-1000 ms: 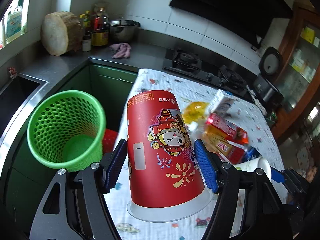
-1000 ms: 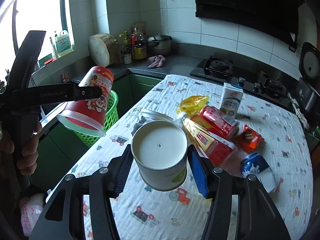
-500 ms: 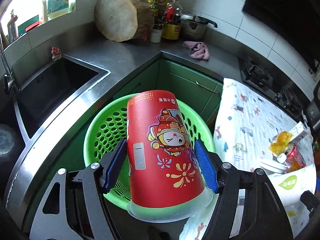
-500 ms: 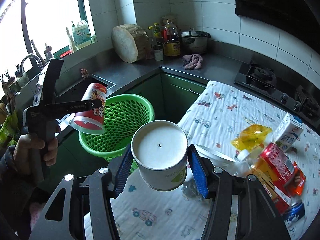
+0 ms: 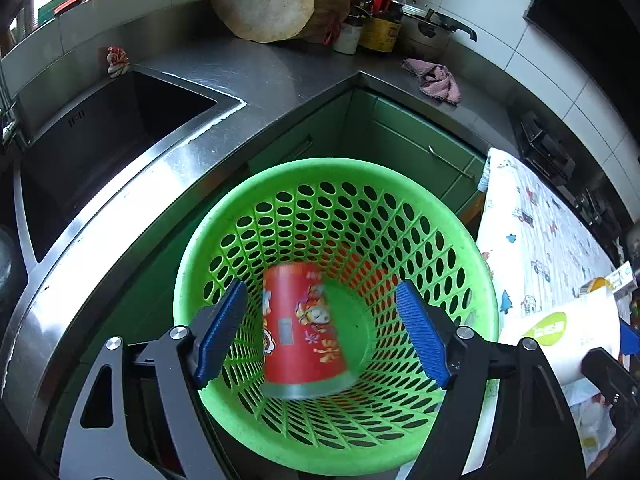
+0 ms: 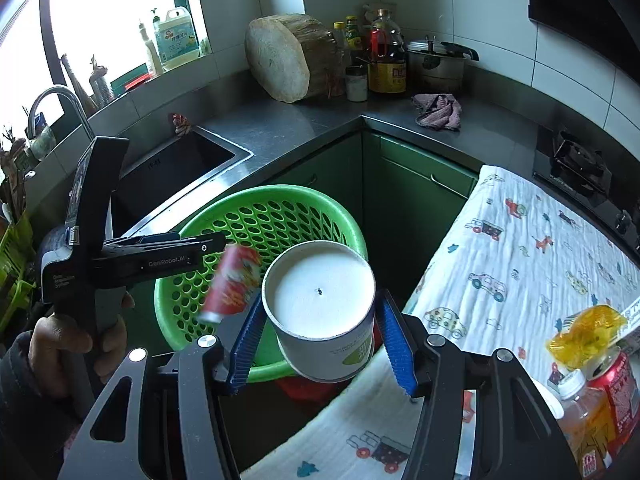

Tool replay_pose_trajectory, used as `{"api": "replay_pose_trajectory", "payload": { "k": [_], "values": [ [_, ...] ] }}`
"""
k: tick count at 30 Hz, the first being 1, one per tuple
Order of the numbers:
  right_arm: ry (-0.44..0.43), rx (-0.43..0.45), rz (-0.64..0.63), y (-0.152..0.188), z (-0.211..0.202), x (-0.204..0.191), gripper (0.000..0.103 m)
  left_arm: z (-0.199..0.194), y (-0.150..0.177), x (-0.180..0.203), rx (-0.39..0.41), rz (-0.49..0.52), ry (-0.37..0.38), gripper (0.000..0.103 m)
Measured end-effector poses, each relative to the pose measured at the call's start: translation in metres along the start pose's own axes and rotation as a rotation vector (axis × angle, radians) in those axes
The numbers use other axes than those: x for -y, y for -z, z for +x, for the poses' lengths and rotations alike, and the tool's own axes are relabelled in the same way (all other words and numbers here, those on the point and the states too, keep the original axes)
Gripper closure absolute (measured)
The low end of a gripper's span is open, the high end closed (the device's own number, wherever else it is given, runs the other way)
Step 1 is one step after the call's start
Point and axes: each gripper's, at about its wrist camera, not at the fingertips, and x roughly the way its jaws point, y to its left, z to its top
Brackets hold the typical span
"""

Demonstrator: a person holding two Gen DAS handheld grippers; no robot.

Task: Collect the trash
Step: 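Move the left tool back to the table and grasp the crumpled foil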

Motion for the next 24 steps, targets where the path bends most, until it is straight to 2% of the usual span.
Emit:
{"api": "replay_pose_trajectory", "payload": {
  "k": [12,14,16,20,24],
  "values": [
    [-0.039,-0.032,-0.024,-0.013,0.053,-0.025,0.048,-0.025,-0.002,-0.019,0.061,-0.039,-0.006,0.026],
    [-0.043,-0.041,-0.024,-0.014,0.060,-0.029,0.047,-0.030,-0.002,-0.020,0.069,-0.039,-0.012,0.026],
    [-0.053,-0.044,-0.016,-0.013,0.065,-0.031,0.037,-0.035,-0.002,-0.022,0.076,-0.045,-0.008,0.026],
    [-0.056,-0.040,-0.017,-0.011,0.064,-0.030,0.034,-0.042,-0.001,-0.022,0.084,-0.036,-0.016,0.026],
    [-0.044,-0.022,-0.005,-0.002,0.046,-0.022,0.032,-0.050,0.000,-0.013,0.099,-0.014,-0.018,0.026]
  ]
}}
